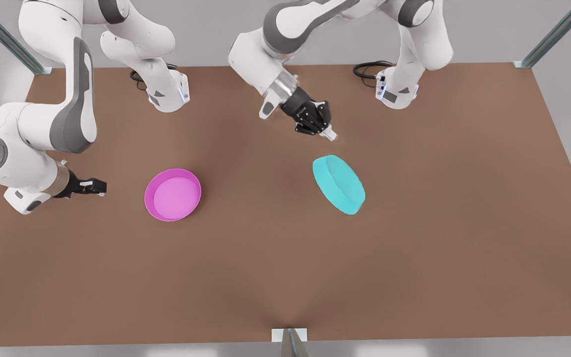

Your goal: Flip the blue plate over with the left arm, and stack the pink plate on top of the blue plate with the right arm

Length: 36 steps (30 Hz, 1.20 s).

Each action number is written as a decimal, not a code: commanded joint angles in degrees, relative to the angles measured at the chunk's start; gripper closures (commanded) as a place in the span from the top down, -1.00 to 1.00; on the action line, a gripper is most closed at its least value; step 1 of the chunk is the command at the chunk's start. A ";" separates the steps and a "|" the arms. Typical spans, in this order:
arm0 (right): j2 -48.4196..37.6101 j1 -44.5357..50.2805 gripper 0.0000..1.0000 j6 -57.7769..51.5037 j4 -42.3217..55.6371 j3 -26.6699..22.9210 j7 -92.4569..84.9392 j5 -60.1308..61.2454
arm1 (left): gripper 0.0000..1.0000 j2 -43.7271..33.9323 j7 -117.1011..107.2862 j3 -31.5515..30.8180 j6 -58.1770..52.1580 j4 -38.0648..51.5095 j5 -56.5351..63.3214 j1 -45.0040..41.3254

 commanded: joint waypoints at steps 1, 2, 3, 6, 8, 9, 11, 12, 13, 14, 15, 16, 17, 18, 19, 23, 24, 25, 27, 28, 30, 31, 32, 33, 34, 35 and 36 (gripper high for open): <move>0.12 -0.11 1.00 0.00 0.00 0.00 0.00 0.21 | -0.57 1.07 -0.46 0.03 -0.30 0.03 18.54 -1.08; 0.21 -0.28 1.00 0.00 0.00 0.00 0.00 0.21 | -0.18 4.77 -2.83 0.03 -0.83 0.21 19.25 -3.46; 0.21 -0.28 1.00 0.44 0.00 0.00 0.00 0.21 | 0.88 5.48 -3.01 0.03 -2.23 1.17 18.82 -4.25; 3.64 -0.28 1.00 2.37 -2.19 0.00 0.44 -0.23 | 0.99 -3.57 -1.96 -0.41 0.13 3.55 5.03 3.56; 2.24 -4.06 1.00 14.41 -15.19 0.00 -0.35 -0.14 | 0.99 -11.31 -1.87 0.03 9.36 2.59 -10.08 16.39; 2.06 -5.82 1.00 18.45 -19.15 0.00 -3.06 -0.06 | 0.99 -15.96 -1.78 0.03 14.72 -1.28 -17.73 22.45; 2.23 -8.28 1.00 19.60 -21.88 0.00 -7.38 0.12 | 0.99 -21.33 2.60 -1.10 27.29 -10.51 -35.93 37.30; 1.97 -10.74 1.00 19.78 -24.43 0.08 -7.56 0.38 | 0.99 -21.07 8.13 -4.79 28.44 -11.04 -43.22 45.39; 1.71 -14.34 1.00 17.76 -28.82 0.08 -9.31 6.52 | 0.99 -20.54 15.35 -7.17 28.44 -12.18 -52.45 53.22; 1.44 -15.22 1.00 19.33 -33.83 0.00 -11.51 10.66 | 0.99 -20.98 22.72 -7.35 27.56 -14.29 -56.76 56.82; 0.91 -15.66 1.00 21.18 -35.24 0.00 -11.69 10.49 | 0.99 -21.51 26.34 -9.62 26.68 -15.43 -59.05 60.42; 1.27 -16.02 1.00 25.66 -39.28 0.08 -11.51 10.58 | 1.00 -21.51 30.38 -15.70 24.75 -15.70 -59.06 67.02; 1.44 -15.32 1.00 28.04 -40.25 0.08 -11.78 10.67 | 1.00 -22.03 32.40 -15.70 24.40 -15.70 -59.06 67.20; 2.76 -13.82 1.00 29.79 -40.60 1.75 -11.69 10.84 | 1.00 -25.10 32.58 -15.17 25.54 -19.56 -58.97 67.55; 4.17 -12.76 1.00 31.03 -41.83 1.75 -11.60 11.10 | 1.00 -25.73 35.39 -14.91 25.98 -20.80 -59.32 68.43; 5.31 -9.77 1.00 27.86 -41.48 2.46 -12.39 13.74 | 1.00 -19.32 37.77 -9.72 19.04 -12.99 -59.67 66.41; 6.89 -9.77 1.00 28.57 -41.05 2.46 -12.39 15.59 | 1.00 -19.30 37.94 -9.90 17.54 -11.92 -59.67 66.41; 8.56 -9.86 1.00 30.23 -40.08 2.54 -12.31 15.76 | 1.00 -25.72 38.29 -9.37 20.70 -19.73 -59.67 66.50; 9.97 -8.81 1.00 34.90 -40.08 2.46 -12.22 15.85 | 1.00 -25.46 38.47 -9.64 21.76 -18.60 -59.58 66.67; 9.35 -8.54 1.00 33.32 -40.25 2.55 -12.65 18.48 | 1.00 -24.85 38.29 -9.72 21.76 -18.42 -59.50 66.76; 8.47 -8.46 1.00 28.66 -40.25 2.55 -15.29 22.18 | 1.00 -24.41 38.29 -9.81 22.29 -17.81 -59.67 66.76; 8.21 -8.46 1.00 28.04 -40.25 2.55 -15.29 22.09 | 1.00 -24.41 38.21 -9.81 22.20 -17.81 -59.67 66.67; 8.21 -8.46 1.00 28.13 -40.25 2.55 -15.99 22.18 | 1.00 -24.41 38.03 -9.81 22.20 -17.81 -59.67 66.76; 8.21 -8.46 1.00 29.27 -40.25 2.55 -16.17 22.18 | 1.00 -24.06 37.94 -9.90 22.20 -17.81 -59.85 66.67; 8.21 -8.37 1.00 32.69 -40.08 2.55 -16.17 22.18 | 1.00 -24.14 38.03 -9.81 21.59 -17.72 -60.20 66.76; 8.30 -6.17 1.00 37.44 -40.17 2.55 -15.82 22.35 | 1.00 -24.06 38.30 -9.81 21.58 -17.63 -60.20 66.76; 8.21 -5.47 1.00 37.62 -40.17 2.55 -15.64 24.20 | 1.00 -23.97 37.77 -9.81 21.50 -17.28 -60.20 66.67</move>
